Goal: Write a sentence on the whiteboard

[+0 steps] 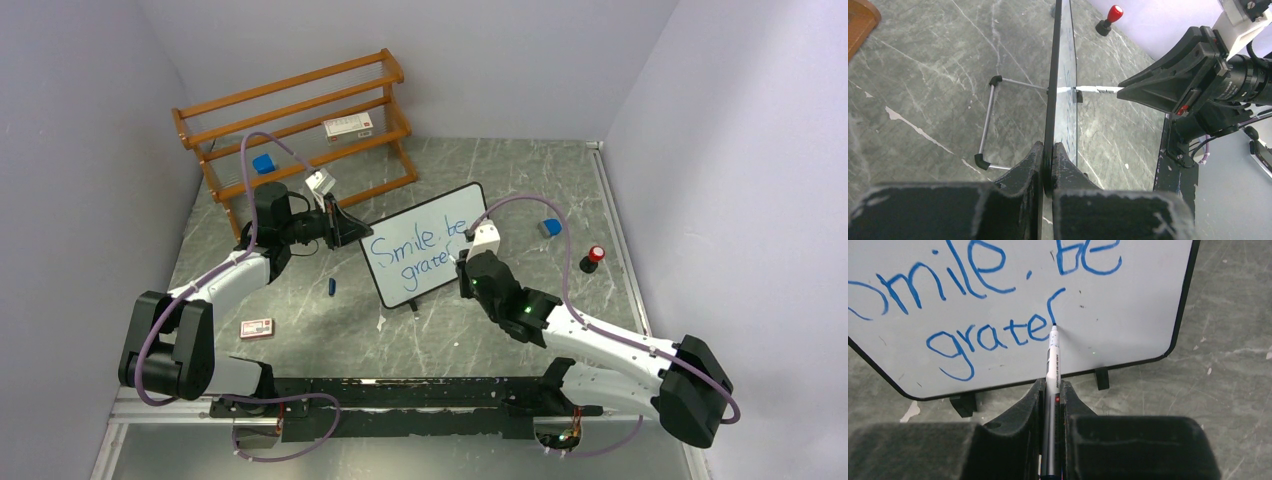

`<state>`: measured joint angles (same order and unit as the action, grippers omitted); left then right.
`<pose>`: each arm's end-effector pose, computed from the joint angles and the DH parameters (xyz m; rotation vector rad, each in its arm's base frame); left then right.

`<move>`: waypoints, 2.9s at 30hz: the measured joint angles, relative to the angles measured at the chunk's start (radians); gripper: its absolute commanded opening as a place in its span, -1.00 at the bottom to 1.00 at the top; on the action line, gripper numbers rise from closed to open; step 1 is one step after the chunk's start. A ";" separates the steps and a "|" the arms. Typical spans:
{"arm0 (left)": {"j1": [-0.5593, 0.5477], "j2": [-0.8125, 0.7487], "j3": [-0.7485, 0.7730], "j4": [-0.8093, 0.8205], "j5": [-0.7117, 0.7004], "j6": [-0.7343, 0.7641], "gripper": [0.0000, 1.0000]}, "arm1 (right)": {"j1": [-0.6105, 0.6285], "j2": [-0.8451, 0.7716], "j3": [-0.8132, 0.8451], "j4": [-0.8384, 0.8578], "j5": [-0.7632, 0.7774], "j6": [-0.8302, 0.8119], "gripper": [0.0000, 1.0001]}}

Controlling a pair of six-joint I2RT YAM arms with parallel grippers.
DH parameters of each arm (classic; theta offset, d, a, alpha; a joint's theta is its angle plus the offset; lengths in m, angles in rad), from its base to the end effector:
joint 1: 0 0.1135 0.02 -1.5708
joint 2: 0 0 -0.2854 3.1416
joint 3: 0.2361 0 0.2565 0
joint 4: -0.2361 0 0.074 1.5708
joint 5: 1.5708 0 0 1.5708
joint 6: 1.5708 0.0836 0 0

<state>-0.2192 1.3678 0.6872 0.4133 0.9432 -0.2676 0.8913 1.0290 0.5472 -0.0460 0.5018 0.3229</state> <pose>0.2906 -0.1341 0.2502 0.6425 1.7772 -1.1955 0.1877 0.1683 0.2215 -0.2801 2.0168 0.2362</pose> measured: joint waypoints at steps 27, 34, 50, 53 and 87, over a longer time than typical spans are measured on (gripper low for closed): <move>0.000 0.000 0.000 0.000 0.002 0.000 -0.90 | 0.005 -0.083 -0.001 -0.105 -0.078 0.035 -1.00; 0.000 0.000 0.000 0.000 0.002 0.000 -0.90 | 0.005 -0.072 -0.001 -0.053 -0.037 0.011 -1.00; 0.000 0.000 0.000 0.000 0.003 0.000 -0.90 | 0.004 -0.019 -0.001 0.033 -0.016 -0.012 -1.00; 0.000 0.000 0.000 0.000 0.003 0.000 -0.90 | 0.000 -0.011 -0.001 0.042 -0.016 -0.013 -1.00; 0.000 0.000 0.000 -0.003 0.003 0.010 -0.90 | -0.015 -0.038 -0.002 0.039 0.026 -0.018 -1.00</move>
<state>-0.2192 1.3674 0.6876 0.4099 0.9459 -0.2573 0.8761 0.9909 0.5457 -0.0071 0.5278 0.3050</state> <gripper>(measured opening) 0.089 0.139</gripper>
